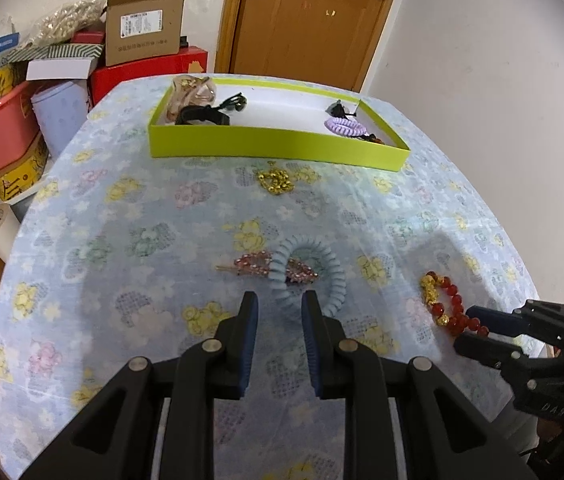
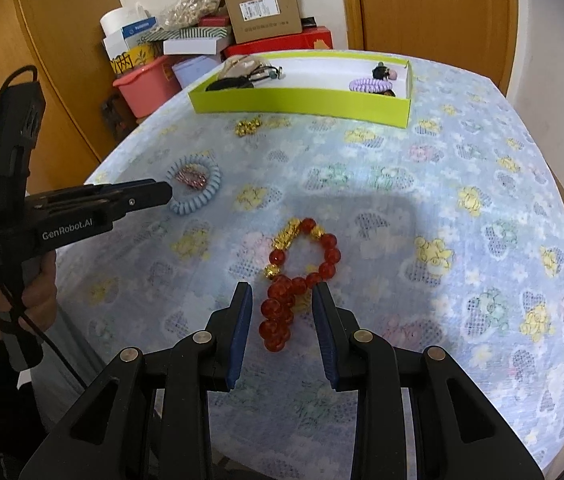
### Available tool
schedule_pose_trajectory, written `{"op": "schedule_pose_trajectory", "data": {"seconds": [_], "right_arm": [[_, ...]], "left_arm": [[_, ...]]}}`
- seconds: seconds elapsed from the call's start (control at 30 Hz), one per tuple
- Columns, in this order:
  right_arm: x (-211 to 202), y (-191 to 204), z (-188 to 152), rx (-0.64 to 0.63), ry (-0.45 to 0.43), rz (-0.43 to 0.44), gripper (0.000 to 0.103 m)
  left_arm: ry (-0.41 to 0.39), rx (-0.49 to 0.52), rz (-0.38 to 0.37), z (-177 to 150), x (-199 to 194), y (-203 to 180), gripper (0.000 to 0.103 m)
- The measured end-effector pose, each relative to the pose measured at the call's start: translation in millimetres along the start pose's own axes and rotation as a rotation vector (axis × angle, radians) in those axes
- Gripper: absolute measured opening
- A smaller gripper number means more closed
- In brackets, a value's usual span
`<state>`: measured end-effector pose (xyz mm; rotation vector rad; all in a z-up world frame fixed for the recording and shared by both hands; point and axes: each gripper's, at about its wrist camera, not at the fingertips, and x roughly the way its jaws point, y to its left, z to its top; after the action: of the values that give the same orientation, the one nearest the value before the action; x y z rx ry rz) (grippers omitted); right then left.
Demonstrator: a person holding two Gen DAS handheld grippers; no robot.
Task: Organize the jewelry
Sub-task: 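Grasp the light blue coil with left while right grasps the red-gold bracelet, then carry the blue coil with left while right carries the bracelet into the box, open both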
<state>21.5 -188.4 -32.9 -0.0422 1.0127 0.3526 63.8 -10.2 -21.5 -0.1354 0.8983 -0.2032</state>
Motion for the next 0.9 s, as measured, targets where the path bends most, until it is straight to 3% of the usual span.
{"op": "schedule_pose_trajectory", "data": {"seconds": [0.17, 0.23, 0.3, 0.37, 0.9], "right_arm": [[2, -1, 1, -0.013, 0.0, -0.025, 0.032], [2, -2, 0, -0.016, -0.002, -0.037, 0.017], [2, -3, 0, -0.017, -0.003, -0.043, 0.01], [1, -3, -1, -0.018, -0.008, -0.05, 0.01], [-27, -4, 7, -0.009, -0.099, -0.062, 0.01]], "left_arm": [[0.004, -0.006, -0.01, 4, 7, -5, 0.023], [0.001, -0.002, -0.012, 4, 8, -7, 0.02], [-0.007, 0.002, -0.005, 4, 7, -8, 0.017], [-0.017, 0.006, -0.003, 4, 5, -8, 0.01], [-0.108, 0.069, -0.038, 4, -34, -23, 0.009]]}}
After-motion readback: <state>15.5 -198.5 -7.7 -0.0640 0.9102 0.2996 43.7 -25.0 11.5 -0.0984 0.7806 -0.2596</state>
